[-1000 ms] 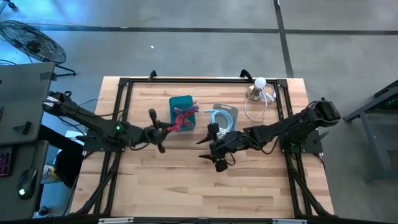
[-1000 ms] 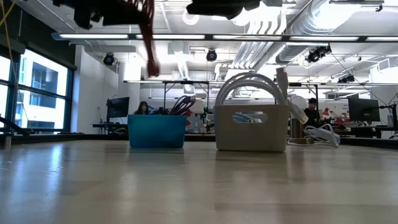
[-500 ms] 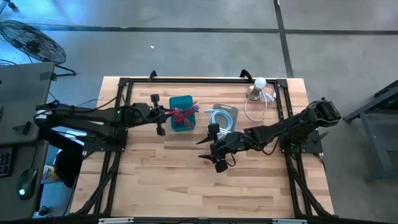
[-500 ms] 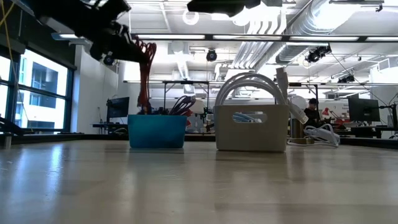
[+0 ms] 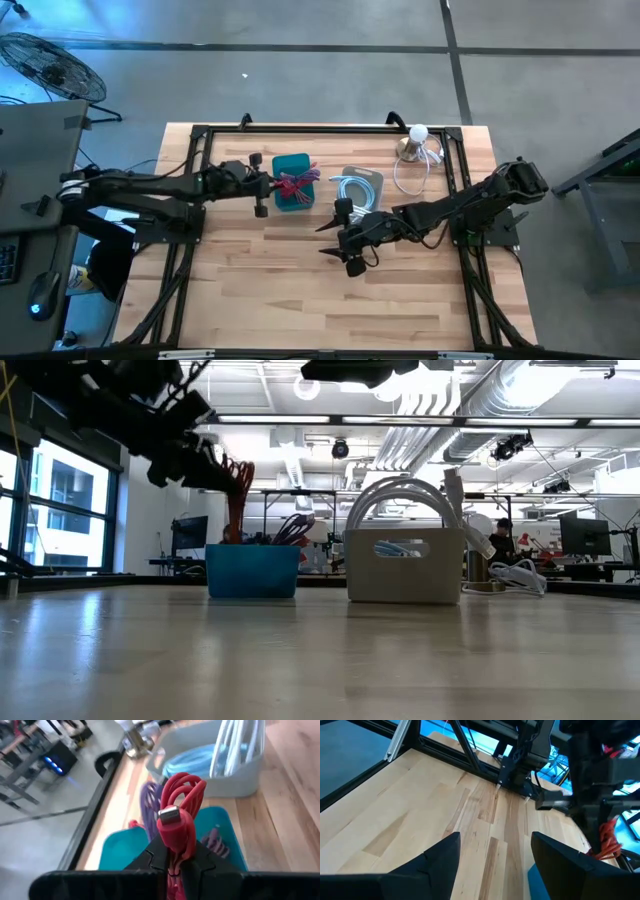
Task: Pick & Place USB Port
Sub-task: Put the red charger cable into the blue bin
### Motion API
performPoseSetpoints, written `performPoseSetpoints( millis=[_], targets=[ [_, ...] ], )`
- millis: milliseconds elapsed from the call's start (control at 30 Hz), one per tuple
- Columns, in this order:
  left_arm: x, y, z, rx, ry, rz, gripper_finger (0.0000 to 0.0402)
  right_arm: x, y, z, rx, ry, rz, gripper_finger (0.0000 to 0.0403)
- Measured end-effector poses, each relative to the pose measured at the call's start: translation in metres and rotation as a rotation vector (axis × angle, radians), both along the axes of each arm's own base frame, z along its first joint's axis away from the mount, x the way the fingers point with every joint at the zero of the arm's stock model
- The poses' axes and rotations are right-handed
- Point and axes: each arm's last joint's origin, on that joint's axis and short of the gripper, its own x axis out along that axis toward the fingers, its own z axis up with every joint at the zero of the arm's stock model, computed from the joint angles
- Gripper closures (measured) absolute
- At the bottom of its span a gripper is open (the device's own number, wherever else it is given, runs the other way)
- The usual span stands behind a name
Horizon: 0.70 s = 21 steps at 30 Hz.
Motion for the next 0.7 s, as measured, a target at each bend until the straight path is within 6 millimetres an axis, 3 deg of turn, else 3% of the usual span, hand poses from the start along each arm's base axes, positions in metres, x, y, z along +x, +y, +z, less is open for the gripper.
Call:
performPoseSetpoints(
  millis=[233, 367, 700],
  targets=[
    [0.012, 0.002, -0.015, -0.013, 0.040, -0.012, 0.0384, 0.000, 0.000, 0.000, 0.001, 0.002, 0.003, 0.0167],
    [0.015, 0.002, -0.013, -0.022, -0.007, -0.031, 0.0374, 0.000, 0.000, 0.000, 0.006, 0.007, 0.018, 0.0167],
    [0.012, 0.003, -0.018, -0.132, 0.019, 0.039, 0.0218, -0.001, 0.000, -0.002, 0.001, 0.024, 0.018, 0.0167]
  ],
)
